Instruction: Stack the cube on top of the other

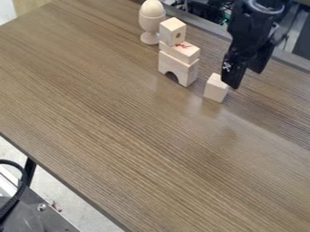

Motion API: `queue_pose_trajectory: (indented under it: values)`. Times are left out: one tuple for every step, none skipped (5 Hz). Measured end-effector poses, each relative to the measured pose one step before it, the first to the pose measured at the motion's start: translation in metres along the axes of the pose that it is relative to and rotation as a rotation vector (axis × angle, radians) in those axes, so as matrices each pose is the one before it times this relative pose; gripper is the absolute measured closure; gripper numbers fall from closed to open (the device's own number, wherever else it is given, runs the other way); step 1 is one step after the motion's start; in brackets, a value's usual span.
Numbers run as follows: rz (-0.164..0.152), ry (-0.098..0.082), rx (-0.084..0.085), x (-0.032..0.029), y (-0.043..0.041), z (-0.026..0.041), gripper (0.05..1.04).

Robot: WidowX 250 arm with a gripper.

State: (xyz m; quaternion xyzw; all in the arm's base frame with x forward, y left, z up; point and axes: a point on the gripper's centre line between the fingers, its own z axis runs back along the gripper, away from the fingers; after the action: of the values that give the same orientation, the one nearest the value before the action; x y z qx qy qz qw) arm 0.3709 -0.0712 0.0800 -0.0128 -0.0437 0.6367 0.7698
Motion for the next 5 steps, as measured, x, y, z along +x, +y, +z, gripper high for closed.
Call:
queue_pose_trajectory:
  values:
    - [0.0, 0.0004, 0.0415, -0.00025, 0.00525, -0.01355, 0.083]
    - [0.0407, 0.0075, -0.0053, 0.00122, -0.00301, -0.00813, 0.083]
    - [0.0858, -0.0055, -0.0313, 0.00325, -0.00236, -0.00511, 0.083]
    - [0.0794, 0.0065, -0.039, 0.00206, -0.00433, -0.00454, 0.083]
    - [0.0255, -0.0121, 0.0143, 0.01001, -0.0015, -0.00689, 0.083]
